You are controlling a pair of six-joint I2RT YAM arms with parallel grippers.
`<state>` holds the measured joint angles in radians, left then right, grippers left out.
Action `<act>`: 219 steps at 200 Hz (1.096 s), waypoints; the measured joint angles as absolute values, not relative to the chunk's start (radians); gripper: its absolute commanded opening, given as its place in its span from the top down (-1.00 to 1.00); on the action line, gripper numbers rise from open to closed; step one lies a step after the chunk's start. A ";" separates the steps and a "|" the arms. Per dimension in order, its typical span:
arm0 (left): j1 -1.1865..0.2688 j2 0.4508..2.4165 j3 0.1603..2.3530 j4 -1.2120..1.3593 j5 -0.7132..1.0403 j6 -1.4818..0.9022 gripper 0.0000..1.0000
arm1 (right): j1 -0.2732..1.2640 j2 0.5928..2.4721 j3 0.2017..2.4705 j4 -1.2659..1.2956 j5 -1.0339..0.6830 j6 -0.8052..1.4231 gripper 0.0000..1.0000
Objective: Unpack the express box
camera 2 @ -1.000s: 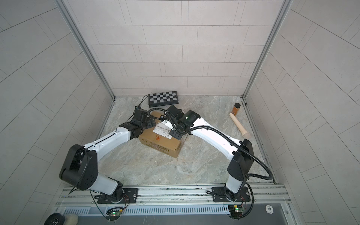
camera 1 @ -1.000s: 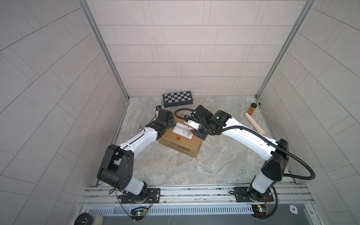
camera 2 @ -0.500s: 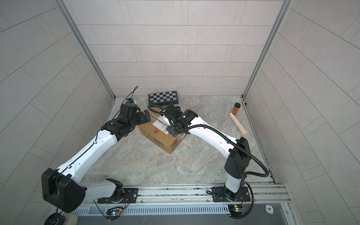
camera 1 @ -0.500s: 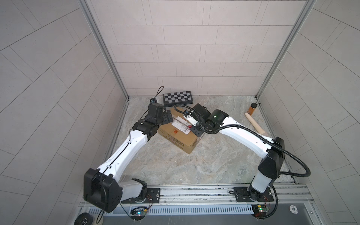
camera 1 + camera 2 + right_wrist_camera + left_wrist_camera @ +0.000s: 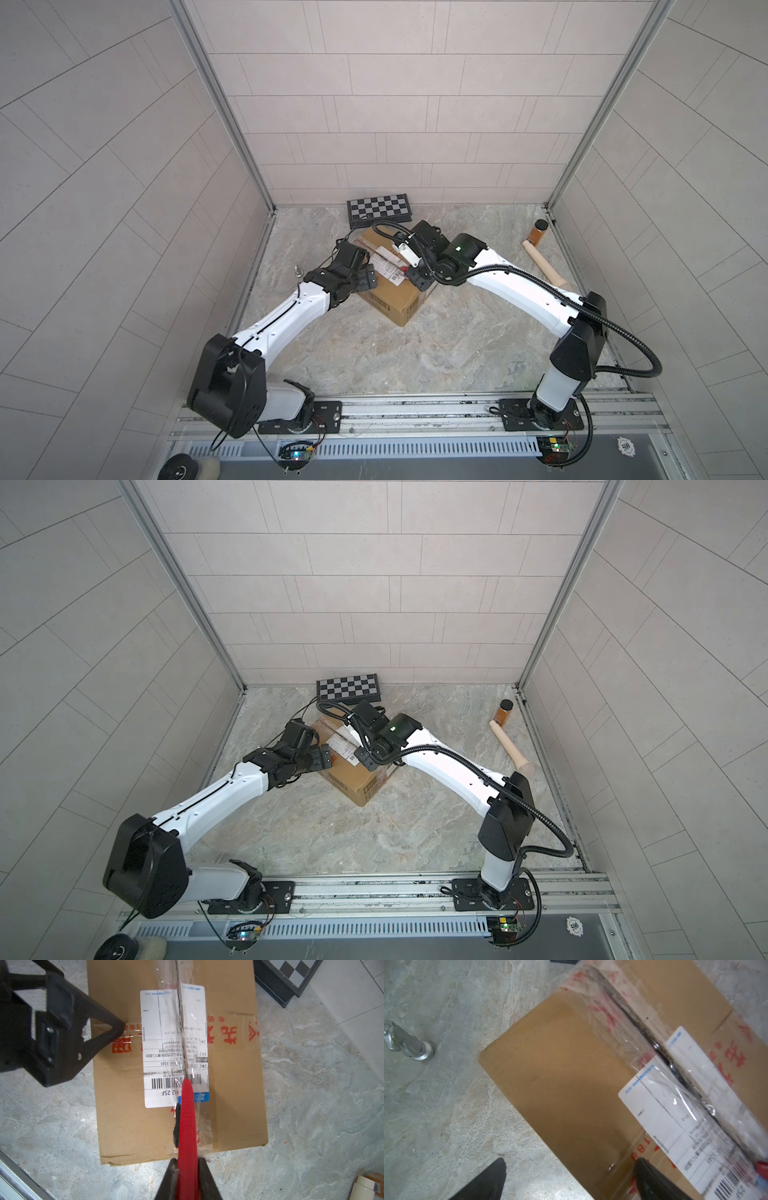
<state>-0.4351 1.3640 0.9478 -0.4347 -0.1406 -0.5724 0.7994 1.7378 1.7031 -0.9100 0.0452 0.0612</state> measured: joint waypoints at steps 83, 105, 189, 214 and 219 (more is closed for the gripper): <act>-0.446 1.396 0.947 -0.375 -0.161 -0.642 -0.96 | 0.798 1.689 1.702 -0.954 0.071 0.017 1.00; -0.446 1.397 0.946 -0.373 -0.162 -0.648 -0.96 | 0.798 1.688 1.702 -0.955 0.072 0.012 1.00; -0.446 1.399 0.944 -0.367 -0.162 -0.651 -0.96 | 0.799 1.746 1.738 -0.968 0.080 0.012 1.00; -0.445 1.406 0.944 -0.358 -0.161 -0.655 -0.96 | 0.798 1.792 1.790 -0.996 0.094 0.020 1.00; -0.445 1.408 0.944 -0.355 -0.162 -0.656 -0.96 | 0.798 1.796 1.797 -1.000 0.097 0.022 1.00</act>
